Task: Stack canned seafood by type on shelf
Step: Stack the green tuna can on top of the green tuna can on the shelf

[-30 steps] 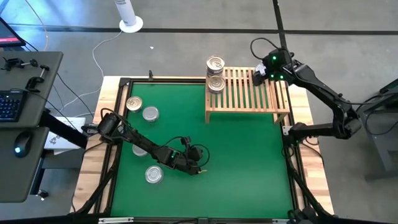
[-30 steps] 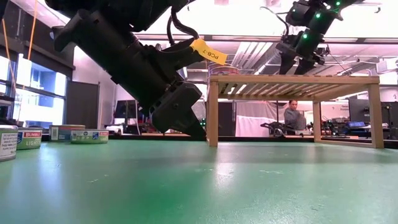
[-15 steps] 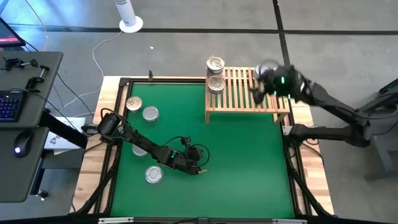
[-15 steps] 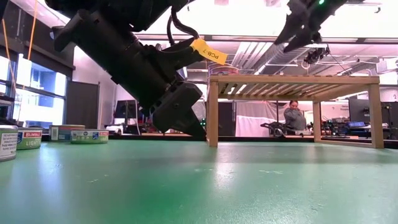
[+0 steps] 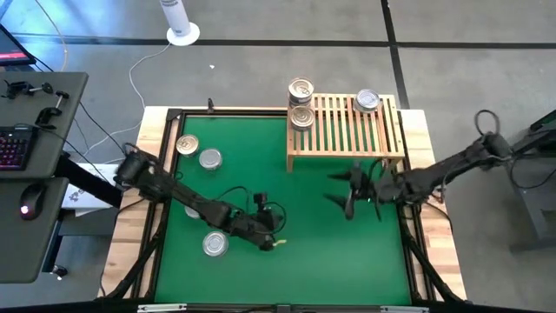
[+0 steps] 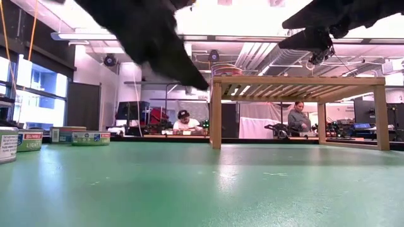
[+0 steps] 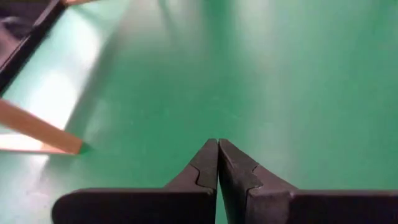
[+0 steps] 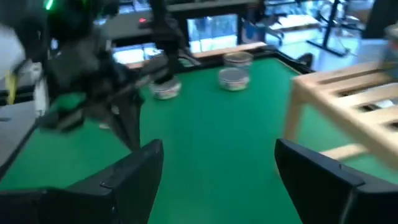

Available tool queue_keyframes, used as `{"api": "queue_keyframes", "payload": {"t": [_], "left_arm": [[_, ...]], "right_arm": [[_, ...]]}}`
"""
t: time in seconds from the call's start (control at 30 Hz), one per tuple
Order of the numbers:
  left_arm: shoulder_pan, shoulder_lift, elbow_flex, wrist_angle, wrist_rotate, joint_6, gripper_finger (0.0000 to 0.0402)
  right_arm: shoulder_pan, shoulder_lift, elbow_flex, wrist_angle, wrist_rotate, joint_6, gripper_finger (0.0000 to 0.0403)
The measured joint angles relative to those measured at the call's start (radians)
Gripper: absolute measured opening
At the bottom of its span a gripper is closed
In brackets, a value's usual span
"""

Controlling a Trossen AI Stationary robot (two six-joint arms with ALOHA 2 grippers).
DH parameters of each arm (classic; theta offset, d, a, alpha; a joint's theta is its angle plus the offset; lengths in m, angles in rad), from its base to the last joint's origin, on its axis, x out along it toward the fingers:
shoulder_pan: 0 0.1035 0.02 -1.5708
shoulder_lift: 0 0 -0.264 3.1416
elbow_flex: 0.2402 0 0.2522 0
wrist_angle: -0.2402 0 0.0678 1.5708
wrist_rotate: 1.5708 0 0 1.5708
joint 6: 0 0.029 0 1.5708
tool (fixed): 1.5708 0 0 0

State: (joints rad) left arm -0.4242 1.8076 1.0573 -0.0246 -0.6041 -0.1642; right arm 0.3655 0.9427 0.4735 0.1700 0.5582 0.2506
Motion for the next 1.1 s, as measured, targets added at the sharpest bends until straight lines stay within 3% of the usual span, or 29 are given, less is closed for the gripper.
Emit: {"api": "queue_keyframes", "payload": {"t": [0.1,0.2,0.33,0.5,0.63,0.77,0.93,1.1], "left_arm": [[-0.027,-0.106,0.0,-0.119,0.101,0.003,0.0],[-0.069,-0.206,0.024,-0.331,0.124,-0.149,0.0],[-0.158,-0.297,0.061,-0.688,0.169,-0.516,0.0],[-0.32,-0.314,0.044,-0.957,0.367,-1.036,0.0],[-0.452,-0.29,-0.031,-0.914,0.392,-1.281,0.0],[-0.517,-0.23,-0.09,-0.854,0.318,-1.41,0.0],[-0.509,-0.132,-0.105,-0.786,0.206,-1.422,0.0],[-0.441,-0.047,-0.102,-0.577,-0.006,-1.286,0.0]], "right_arm": [[0.074,0.105,-0.039,0.159,0.036,0.0,0.0302],[0.121,0.226,-0.046,0.287,0.036,0.0,0.0302],[0.148,0.402,-0.03,0.453,0.034,-0.012,0.0302],[0.144,0.595,0.015,0.612,0.026,-0.035,0.0302],[0.125,0.695,0.072,0.654,0.025,-0.056,0.0302],[0.11,0.743,0.123,0.644,0.024,-0.095,0.0302],[0.105,0.742,0.143,0.631,-0.004,-0.127,0.0302],[0.114,0.731,0.144,0.613,-0.012,-0.128,0.0302]]}}
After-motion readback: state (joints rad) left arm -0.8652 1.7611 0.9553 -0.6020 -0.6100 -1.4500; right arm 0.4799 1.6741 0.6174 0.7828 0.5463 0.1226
